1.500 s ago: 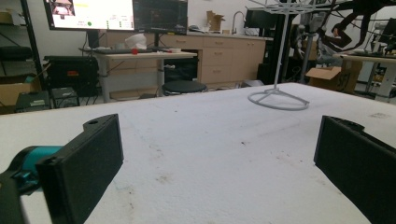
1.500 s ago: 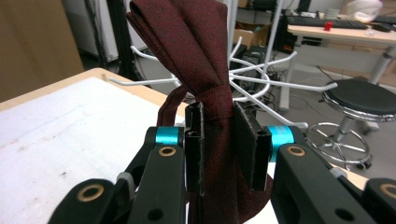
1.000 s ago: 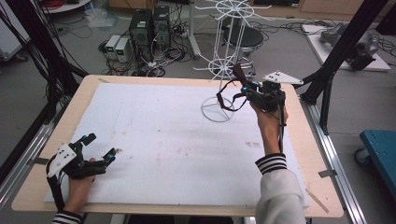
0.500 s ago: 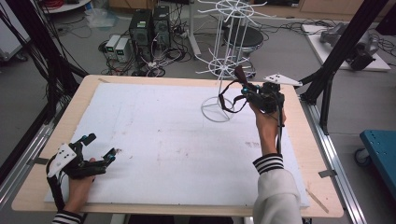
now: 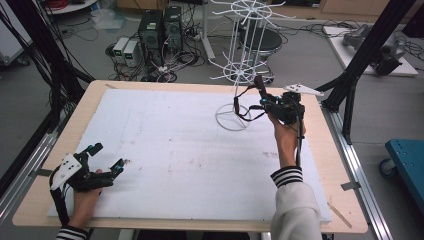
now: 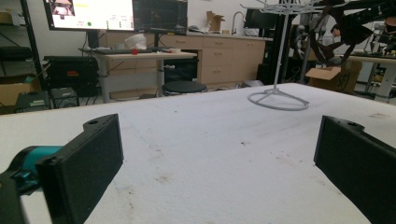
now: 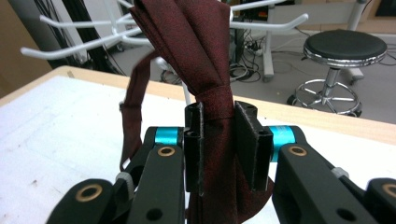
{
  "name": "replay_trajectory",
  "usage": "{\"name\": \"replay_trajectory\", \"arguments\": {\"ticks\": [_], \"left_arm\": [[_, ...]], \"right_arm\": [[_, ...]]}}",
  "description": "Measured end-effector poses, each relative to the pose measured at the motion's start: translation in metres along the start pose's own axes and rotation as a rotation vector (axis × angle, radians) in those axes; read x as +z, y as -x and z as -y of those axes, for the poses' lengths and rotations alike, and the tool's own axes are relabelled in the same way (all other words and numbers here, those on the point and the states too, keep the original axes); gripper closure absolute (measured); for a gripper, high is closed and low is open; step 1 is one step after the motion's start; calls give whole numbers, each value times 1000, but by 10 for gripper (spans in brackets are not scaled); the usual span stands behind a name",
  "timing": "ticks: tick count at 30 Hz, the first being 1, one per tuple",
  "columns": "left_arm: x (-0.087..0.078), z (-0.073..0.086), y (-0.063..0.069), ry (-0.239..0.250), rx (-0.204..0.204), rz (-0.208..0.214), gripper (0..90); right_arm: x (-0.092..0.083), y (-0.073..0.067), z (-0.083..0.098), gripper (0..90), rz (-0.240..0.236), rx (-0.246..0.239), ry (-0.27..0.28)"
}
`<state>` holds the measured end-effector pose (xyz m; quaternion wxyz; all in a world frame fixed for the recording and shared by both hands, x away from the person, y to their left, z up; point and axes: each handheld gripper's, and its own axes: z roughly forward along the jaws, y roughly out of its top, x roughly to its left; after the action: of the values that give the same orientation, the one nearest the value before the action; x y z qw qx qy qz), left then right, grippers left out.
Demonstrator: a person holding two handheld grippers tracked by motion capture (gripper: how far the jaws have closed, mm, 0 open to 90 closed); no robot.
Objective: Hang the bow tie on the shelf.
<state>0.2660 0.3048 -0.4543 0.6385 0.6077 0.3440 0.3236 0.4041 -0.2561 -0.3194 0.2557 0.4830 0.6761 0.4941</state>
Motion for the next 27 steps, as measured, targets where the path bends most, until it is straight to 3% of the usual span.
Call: {"name": "replay_trajectory", "arguments": {"ticks": [4,6,7,10,11,13,15,27], "left_arm": [[0,0,0,1,-1,0,18],[0,0,0,2,-1,-1,18],[0,0,0,1,-2,0,17],[0,0,0,0,-2,0,18],[0,0,0,0,-1,0,17],[0,0,0,0,0,0,17],[0,0,0,0,-1,0,17],[0,0,0,-1,4,-1,17]], "right_arm": [[1,0,4,724,-2,-20,-1],[1,0,6,673,-11,-24,-1],[2,0,7,578,-13,-46,8],[4,-9,7,24,21,-160,2],[4,-14,9,5,50,-203,25],[3,-17,11,5,-2,-219,50],[1,-20,14,5,-11,-244,50],[-26,-25,29,5,-42,-252,123]]}}
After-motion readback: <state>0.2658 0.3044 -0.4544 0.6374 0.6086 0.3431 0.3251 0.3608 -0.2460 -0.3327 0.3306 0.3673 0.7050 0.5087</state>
